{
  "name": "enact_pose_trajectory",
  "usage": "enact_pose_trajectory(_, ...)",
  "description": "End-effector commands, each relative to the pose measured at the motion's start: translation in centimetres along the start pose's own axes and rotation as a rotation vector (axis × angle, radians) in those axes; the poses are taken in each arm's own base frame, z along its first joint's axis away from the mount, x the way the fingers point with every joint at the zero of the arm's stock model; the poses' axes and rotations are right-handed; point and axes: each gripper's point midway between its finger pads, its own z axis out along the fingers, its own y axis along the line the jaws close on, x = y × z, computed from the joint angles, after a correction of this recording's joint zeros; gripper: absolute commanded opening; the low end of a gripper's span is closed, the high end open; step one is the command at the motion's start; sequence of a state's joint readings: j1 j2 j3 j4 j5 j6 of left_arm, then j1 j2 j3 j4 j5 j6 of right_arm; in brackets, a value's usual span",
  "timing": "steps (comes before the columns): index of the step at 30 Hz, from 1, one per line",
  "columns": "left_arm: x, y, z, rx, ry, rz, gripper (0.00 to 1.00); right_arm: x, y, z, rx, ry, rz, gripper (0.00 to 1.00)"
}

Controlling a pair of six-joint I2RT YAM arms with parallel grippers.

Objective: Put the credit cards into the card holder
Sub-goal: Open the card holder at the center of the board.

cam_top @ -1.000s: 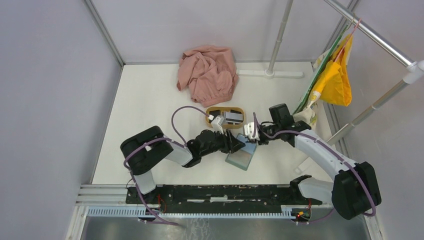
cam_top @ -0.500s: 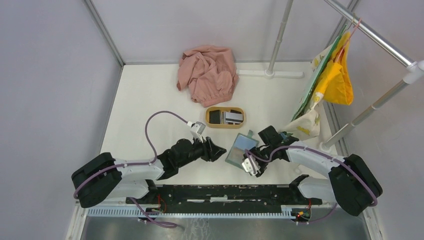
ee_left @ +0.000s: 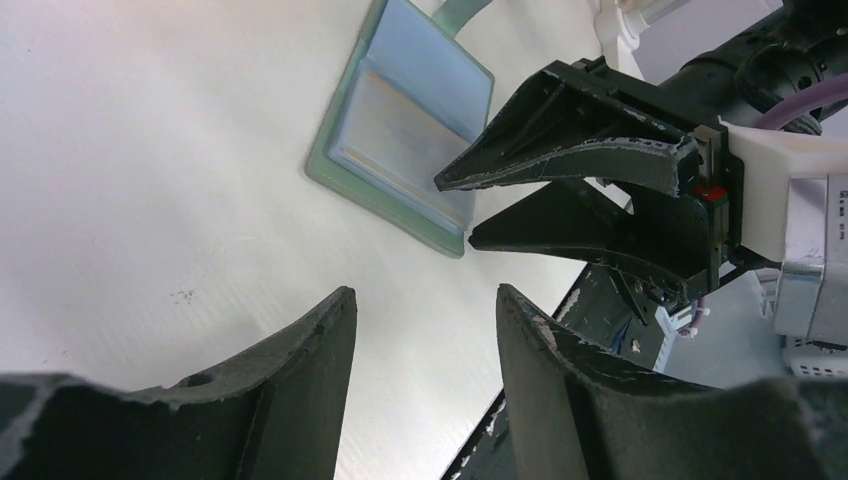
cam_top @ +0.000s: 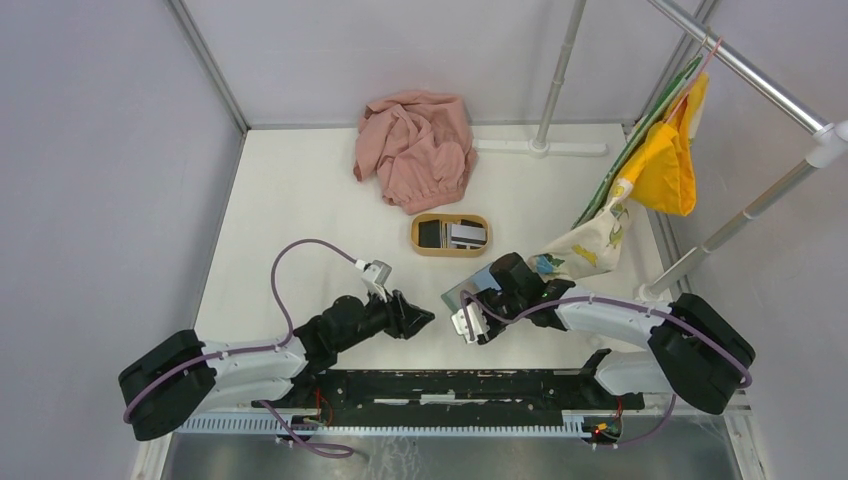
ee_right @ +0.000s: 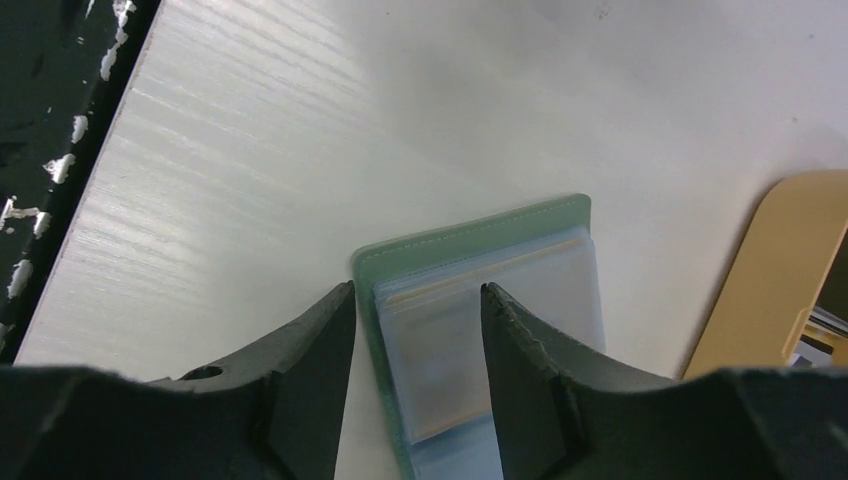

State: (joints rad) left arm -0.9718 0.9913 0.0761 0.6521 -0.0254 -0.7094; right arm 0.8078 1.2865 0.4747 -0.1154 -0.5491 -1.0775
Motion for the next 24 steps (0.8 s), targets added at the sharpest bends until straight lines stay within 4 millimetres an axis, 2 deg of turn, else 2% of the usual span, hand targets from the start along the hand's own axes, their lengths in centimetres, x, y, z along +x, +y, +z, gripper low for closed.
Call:
enact_pose_trajectory(1,-2.1,-1.9,0.2,0.066,-0.075,-0.021,0.6,-0.8,-1.8,-1.2,0.03,0.015,-0.003,0.56)
enact_pose_trajectory(4,-2.5,-2.7,0.3,0.109,-0.097,-0.05,0.6,0.0,-2.1,-1.8,0.052,0.035,0.005,0.56)
enact_pose_trajectory(9,-2.1,-3.5,1.0,0.151,-0.076,-0.06,0.59,1.3,-1.5,-1.4,0.023,0.082,0.021,0.55)
enact_pose_trajectory(16,-1.6,-3.8,1.5,0.172,-0.059,-0.069,0.59,1.7,-1.3,-1.1,0.019,0.09,0.046,0.54)
enact_pose_trajectory(17,-1.5,-3.9,1.6,0.174,-0.053,-0.07,0.59,1.6,-1.4,-1.2,0.022,0.09,0.048,0.52)
enact_pose_trajectory(20,-1.2,-4.0,1.8,0.182,-0.044,-0.074,0.59,1.2,-1.6,-1.3,0.029,0.078,0.055,0.37)
enact_pose_trajectory(24,-0.9,-4.2,2.1,0.197,-0.032,-0.083,0.59,0.7,-1.8,-1.5,0.035,0.055,0.058,0.24)
